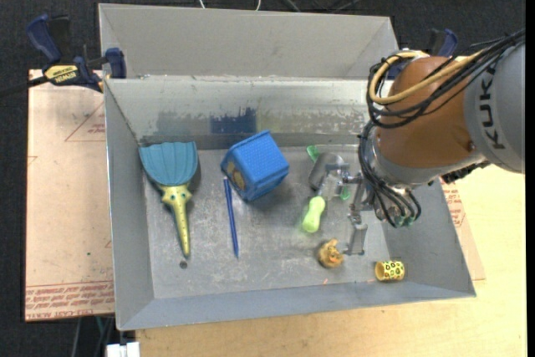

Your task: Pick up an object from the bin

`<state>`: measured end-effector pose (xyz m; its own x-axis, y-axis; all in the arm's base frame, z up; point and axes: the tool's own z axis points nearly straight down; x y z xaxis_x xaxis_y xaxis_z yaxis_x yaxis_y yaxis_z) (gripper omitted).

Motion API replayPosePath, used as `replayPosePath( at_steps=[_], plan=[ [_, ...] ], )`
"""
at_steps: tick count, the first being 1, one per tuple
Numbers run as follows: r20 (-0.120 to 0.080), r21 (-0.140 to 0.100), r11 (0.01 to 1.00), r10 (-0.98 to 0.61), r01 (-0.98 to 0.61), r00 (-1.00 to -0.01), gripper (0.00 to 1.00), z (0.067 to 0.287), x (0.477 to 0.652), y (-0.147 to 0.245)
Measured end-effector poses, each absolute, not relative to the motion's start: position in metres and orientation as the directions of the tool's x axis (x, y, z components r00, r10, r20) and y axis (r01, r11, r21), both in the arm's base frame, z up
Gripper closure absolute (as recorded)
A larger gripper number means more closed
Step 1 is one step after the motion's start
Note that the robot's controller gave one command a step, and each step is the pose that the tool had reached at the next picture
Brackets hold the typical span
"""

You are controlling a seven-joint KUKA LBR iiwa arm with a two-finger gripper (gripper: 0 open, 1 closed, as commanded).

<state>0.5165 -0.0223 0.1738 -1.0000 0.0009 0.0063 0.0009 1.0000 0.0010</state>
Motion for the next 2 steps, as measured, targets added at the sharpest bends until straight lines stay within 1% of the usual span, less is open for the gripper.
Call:
replayPosePath(
  at_steps=[1, 2],
  plan=[
    [0.0, 0.001, 1.0, 0.0, 0.0, -1.0, 0.0, 0.177, 0.518, -0.022],
    [0.001, 0.0, 0.996, -0.088, -0.088, -0.996, 0.0, 0.182, 0.507, 0.0]
  ],
)
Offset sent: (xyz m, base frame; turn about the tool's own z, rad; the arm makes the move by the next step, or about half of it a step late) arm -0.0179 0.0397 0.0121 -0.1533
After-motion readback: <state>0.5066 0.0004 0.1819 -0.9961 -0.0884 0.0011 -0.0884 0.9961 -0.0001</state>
